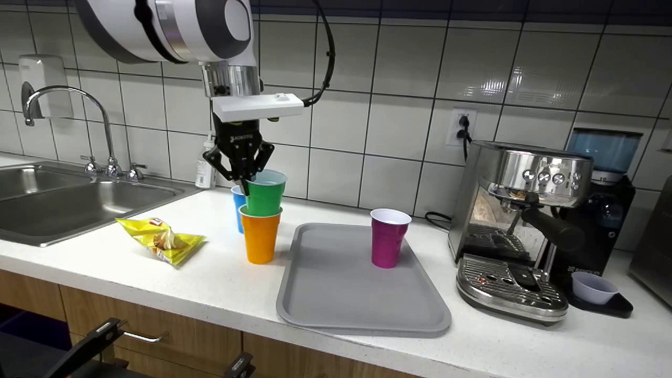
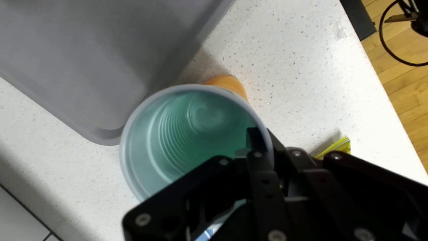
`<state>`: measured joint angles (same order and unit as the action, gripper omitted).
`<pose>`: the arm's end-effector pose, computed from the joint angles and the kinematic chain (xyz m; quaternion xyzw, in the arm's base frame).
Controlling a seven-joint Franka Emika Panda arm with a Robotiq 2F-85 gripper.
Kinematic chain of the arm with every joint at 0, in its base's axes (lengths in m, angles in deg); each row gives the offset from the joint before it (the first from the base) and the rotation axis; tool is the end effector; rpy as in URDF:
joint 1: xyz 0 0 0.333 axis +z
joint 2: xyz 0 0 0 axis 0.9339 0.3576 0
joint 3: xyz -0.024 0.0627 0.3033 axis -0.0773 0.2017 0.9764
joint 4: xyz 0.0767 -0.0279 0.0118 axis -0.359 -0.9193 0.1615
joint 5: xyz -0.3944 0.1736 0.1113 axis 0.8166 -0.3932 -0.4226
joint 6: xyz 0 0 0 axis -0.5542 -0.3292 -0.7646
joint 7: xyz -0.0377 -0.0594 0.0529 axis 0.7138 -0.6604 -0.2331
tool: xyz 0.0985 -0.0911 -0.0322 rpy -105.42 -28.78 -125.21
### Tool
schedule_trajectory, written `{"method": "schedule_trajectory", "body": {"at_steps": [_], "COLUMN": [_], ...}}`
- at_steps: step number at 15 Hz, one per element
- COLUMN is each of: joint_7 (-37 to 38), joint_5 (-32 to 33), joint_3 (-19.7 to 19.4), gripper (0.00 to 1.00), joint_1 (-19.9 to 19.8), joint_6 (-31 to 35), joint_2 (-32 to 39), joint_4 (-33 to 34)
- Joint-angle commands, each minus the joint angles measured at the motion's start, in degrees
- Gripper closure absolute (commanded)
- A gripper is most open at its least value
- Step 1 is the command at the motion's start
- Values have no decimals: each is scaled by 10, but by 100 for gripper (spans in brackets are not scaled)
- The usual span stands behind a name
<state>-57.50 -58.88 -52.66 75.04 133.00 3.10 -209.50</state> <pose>0.4632 0.0181 0.2255 0.8700 0.4857 0.0574 0.0630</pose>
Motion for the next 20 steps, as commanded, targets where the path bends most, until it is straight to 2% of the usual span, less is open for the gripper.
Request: {"method": "schedule_trajectory", "body": {"at_steps": [1, 16, 17, 18, 20], "joint_7": [31, 84, 87, 90, 93], "joint_5": [35, 77, 79, 80, 79], "joint_3": [17, 29, 29, 29, 29], "gripper": [99, 99, 70, 69, 54], "joint_1": [-19, -20, -20, -20, -20], "joint_6": [4, 11, 11, 10, 9], "joint_2": [23, 60, 62, 62, 61], "joint_4": [19, 27, 28, 28, 29]}}
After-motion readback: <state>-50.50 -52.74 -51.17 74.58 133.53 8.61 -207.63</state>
